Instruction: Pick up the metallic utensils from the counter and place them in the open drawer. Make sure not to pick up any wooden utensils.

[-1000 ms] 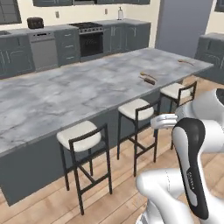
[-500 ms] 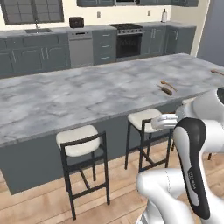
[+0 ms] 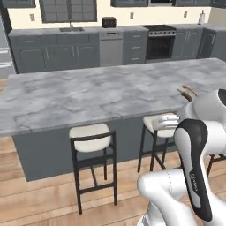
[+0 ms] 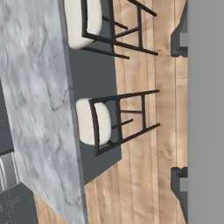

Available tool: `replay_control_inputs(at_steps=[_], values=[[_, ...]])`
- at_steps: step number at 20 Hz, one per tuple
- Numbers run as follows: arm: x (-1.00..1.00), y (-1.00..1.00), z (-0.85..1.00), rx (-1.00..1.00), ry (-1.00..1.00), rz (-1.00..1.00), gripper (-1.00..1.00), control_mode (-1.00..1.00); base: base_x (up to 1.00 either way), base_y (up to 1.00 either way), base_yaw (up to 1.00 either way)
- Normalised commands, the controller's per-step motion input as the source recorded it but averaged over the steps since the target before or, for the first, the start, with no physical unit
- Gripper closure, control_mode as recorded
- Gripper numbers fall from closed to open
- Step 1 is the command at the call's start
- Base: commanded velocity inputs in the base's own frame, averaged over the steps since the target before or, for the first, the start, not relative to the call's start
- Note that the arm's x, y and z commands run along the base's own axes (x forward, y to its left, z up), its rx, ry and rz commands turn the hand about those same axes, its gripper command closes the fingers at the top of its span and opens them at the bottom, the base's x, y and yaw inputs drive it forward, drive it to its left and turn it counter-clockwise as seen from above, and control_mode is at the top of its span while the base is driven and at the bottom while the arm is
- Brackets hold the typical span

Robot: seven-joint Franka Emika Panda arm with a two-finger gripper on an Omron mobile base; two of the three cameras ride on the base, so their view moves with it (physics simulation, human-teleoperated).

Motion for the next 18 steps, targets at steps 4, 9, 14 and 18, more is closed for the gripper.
replay_control_inputs(at_steps=[4,9,14,18], values=[[0.00,0.00,0.00,0.00,0.00,0.00,-1.00,1.00,0.21,-0.74,0.14],[0.00,0.00,0.00,0.00,0.00,0.00,-1.00,1.00,0.39,-1.00,0.12],[0.00,0.00,0.00,0.00,0.00,0.00,-1.00,1.00,0.53,-0.91,0.16],[0.00,0.00,0.00,0.00,0.00,0.00,-1.00,1.00,0.59,-0.79,0.19]])
